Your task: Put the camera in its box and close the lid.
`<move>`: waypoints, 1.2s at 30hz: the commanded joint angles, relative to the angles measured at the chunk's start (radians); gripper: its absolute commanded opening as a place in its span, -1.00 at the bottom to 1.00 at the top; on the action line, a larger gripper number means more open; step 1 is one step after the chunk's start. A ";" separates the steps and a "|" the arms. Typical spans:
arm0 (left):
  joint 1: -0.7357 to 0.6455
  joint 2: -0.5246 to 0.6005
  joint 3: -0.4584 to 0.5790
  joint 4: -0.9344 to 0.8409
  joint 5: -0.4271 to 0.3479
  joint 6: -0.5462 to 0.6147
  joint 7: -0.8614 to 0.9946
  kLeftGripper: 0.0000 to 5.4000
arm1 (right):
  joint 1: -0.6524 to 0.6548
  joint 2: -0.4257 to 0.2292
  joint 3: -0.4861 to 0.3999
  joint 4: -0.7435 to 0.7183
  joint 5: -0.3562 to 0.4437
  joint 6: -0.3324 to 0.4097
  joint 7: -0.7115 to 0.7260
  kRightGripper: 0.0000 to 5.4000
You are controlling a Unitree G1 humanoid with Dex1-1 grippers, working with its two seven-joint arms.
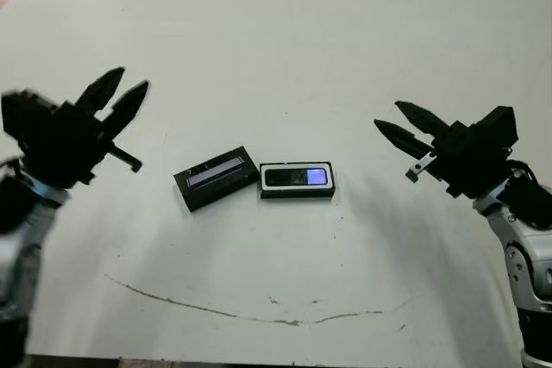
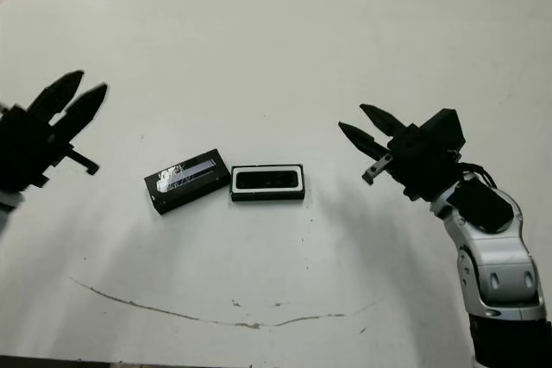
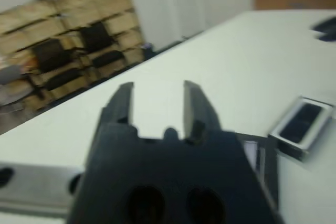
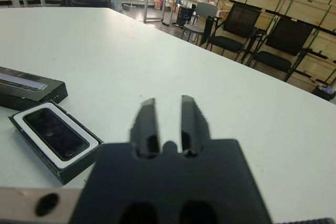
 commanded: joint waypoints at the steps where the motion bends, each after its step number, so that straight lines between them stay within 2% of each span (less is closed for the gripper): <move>1: -0.033 0.056 -0.058 0.027 0.007 0.070 -0.069 -0.16 | 0.006 -0.010 0.003 0.008 -0.001 0.031 -0.014 -1.00; 5: -0.128 0.125 -0.148 0.095 -0.022 0.176 -0.235 0.19 | 0.003 -0.013 0.000 0.003 0.003 0.055 -0.025 -1.00; 9: -0.238 0.156 -0.253 0.226 0.021 0.121 -0.434 0.54 | 0.001 -0.013 -0.009 0.021 0.022 0.046 -0.013 -1.00; 14: -0.301 0.140 -0.322 0.337 0.064 0.068 -0.551 0.97 | 0.007 -0.017 -0.010 0.005 0.030 0.069 -0.026 -1.00; 19: -0.299 0.127 -0.360 0.372 0.103 0.042 -0.578 0.99 | 0.008 -0.017 -0.009 0.003 0.032 0.071 -0.032 -1.00; 27: -0.248 0.116 -0.369 0.386 0.110 0.048 -0.583 0.99 | 0.003 -0.021 -0.004 0.005 0.016 0.061 -0.038 -1.00; 36: -0.132 0.097 -0.351 0.346 0.160 0.012 -0.455 0.99 | 0.001 -0.026 0.005 0.002 0.007 0.069 -0.045 -1.00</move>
